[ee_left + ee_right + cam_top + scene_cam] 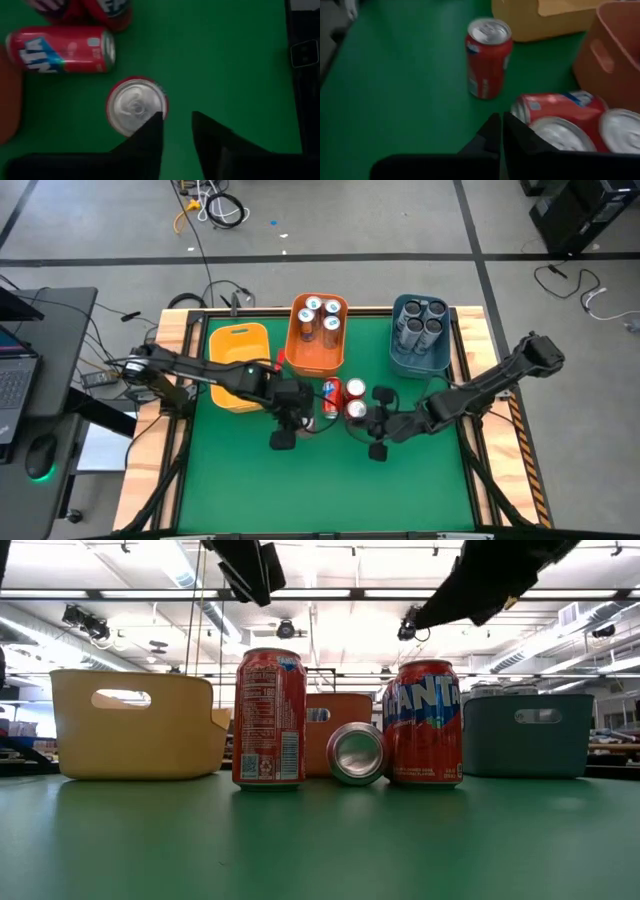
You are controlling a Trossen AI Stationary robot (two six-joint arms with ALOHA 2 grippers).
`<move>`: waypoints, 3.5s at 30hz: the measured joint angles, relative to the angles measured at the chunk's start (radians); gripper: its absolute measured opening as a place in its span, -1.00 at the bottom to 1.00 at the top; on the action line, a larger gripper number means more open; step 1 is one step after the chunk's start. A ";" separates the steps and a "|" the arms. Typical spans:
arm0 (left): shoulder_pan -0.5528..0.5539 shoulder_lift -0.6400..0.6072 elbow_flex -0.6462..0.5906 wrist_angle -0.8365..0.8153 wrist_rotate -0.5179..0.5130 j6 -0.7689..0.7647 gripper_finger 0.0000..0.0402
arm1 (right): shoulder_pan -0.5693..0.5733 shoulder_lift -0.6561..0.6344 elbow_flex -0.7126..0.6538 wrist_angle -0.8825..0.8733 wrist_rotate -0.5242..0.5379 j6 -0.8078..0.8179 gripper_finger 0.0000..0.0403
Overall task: Sort soda cans
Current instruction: Put the orange soda can into the yellow bin
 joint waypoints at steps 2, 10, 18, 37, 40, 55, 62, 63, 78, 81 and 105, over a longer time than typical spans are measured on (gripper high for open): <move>-0.005 0.001 -0.029 0.032 0.006 0.001 -0.65 | 0.004 0.003 -0.037 0.081 0.000 0.000 -0.92; 0.011 -0.018 -0.110 0.105 0.042 -0.002 -0.95 | 0.004 0.022 -0.078 0.281 0.000 -0.022 -0.78; 0.012 -0.017 -0.110 0.096 0.043 -0.001 -0.68 | -0.002 0.135 -0.078 0.503 -0.003 -0.059 -0.78; 0.025 -0.008 -0.110 0.079 -0.037 -0.058 0.44 | -0.075 0.367 0.016 0.652 -0.062 -0.073 -0.81; 0.032 0.002 -0.110 0.083 -0.014 -0.063 0.45 | -0.079 0.367 0.016 0.650 -0.063 -0.075 -0.80; 0.072 0.047 -0.110 0.093 0.028 -0.076 0.46 | -0.089 0.366 0.017 0.643 -0.093 -0.082 -0.80; 0.067 0.047 -0.110 0.107 -0.027 -0.002 0.45 | -0.096 0.366 0.017 0.644 -0.116 -0.078 -0.77; 0.068 0.047 -0.110 0.108 -0.052 -0.038 0.45 | -0.096 0.366 0.017 0.644 -0.116 -0.078 -0.76; 0.068 0.046 -0.110 0.083 0.032 -0.117 0.54 | -0.096 0.366 0.017 0.647 -0.120 -0.075 -0.70; 0.064 0.046 -0.110 0.075 0.077 -0.105 0.58 | -0.096 0.366 0.017 0.647 -0.120 -0.075 -0.63; 0.020 0.117 -0.110 0.096 0.012 -0.074 0.71 | -0.126 0.430 0.017 0.726 -0.177 -0.060 -0.41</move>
